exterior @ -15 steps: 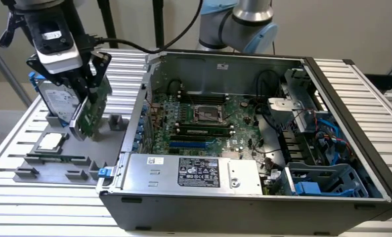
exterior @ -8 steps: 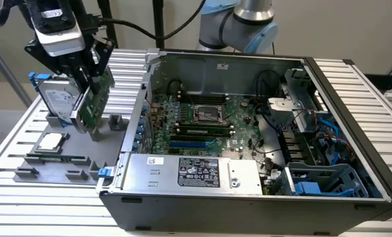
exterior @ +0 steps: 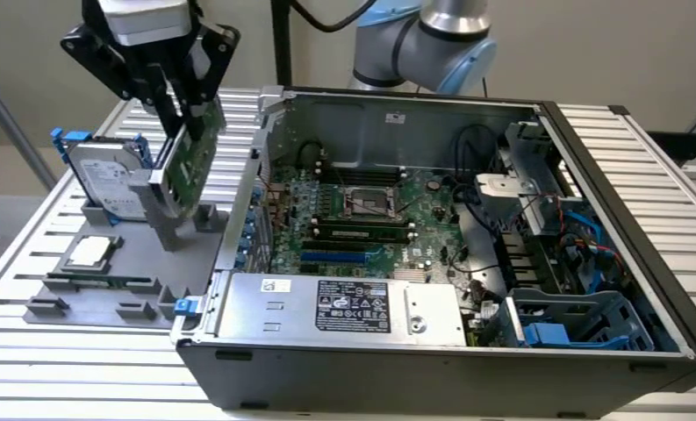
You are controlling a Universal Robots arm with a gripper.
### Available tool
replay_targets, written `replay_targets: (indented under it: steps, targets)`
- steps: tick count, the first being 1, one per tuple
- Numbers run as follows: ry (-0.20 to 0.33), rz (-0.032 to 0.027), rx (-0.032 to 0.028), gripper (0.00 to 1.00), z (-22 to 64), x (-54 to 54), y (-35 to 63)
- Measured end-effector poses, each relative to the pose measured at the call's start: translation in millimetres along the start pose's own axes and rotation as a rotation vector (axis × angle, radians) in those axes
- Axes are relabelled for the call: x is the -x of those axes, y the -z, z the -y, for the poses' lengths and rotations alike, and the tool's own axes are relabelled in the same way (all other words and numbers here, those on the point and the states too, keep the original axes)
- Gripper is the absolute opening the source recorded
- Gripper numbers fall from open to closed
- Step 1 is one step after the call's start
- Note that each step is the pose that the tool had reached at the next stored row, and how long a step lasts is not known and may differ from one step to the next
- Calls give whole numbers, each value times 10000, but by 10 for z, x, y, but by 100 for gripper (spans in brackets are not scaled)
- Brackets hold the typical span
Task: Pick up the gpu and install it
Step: 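Pick up the gpu and move the gpu toward the slot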
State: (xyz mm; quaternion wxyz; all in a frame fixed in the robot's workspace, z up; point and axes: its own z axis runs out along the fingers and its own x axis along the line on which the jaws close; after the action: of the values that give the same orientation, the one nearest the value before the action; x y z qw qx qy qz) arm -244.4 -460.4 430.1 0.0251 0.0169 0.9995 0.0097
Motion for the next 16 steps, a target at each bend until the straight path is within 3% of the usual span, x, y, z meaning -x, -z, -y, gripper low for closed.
replay_targets:
  steps: [5,16]
  targets:
    - [-1,-68,-3,0,2,234,105]
    - [-2,-93,-4,0,-4,736,65]
